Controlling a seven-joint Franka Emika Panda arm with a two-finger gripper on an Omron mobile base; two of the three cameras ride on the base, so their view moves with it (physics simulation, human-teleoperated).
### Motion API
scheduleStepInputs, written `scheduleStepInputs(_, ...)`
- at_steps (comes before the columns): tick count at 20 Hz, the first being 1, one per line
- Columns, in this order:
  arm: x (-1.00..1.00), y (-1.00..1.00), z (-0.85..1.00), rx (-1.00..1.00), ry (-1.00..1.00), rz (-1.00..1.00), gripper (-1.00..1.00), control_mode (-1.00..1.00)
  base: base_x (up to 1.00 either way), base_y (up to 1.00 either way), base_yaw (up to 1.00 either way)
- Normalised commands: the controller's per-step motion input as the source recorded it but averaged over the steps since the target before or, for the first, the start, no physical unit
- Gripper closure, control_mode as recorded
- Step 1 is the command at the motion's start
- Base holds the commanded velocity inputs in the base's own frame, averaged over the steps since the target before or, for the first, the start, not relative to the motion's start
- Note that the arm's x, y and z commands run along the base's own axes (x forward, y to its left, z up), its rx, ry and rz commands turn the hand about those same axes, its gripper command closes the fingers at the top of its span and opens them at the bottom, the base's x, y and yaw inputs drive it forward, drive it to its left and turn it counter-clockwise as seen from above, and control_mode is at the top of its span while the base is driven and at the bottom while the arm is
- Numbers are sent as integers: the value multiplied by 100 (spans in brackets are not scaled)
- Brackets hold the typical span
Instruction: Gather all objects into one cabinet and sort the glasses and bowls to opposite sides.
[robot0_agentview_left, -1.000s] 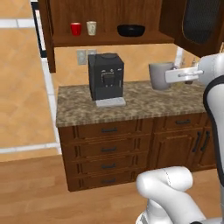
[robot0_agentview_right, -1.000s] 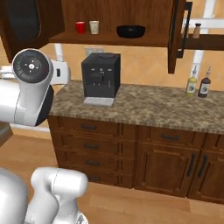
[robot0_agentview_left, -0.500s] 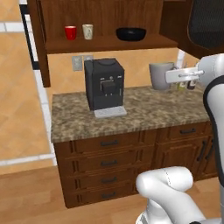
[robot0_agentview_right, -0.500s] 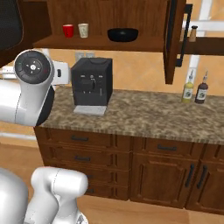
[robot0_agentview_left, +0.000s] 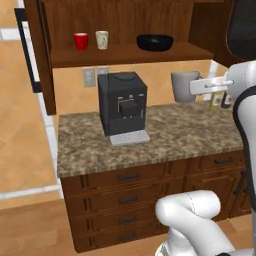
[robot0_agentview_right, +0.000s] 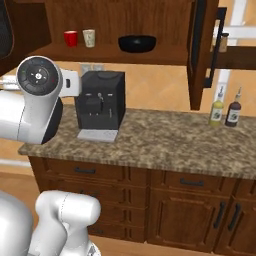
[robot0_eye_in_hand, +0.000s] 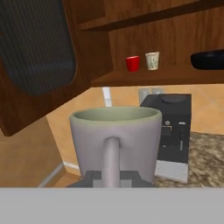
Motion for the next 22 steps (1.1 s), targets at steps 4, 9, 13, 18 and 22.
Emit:
scheduleStepInputs(4, 0, 0, 0, 0, 0, 0, 100, 100, 41, 0, 0)
scheduleStepInputs(9, 0, 0, 0, 0, 0, 0, 100, 100, 44, 0, 0)
scheduleStepInputs(13, 0, 0, 0, 0, 0, 0, 100, 100, 44, 0, 0)
scheduleStepInputs(18, 0, 0, 0, 0, 0, 0, 100, 100, 42, 2, 0)
scheduleStepInputs(22, 0, 0, 0, 0, 0, 0, 100, 100, 41, 2, 0)
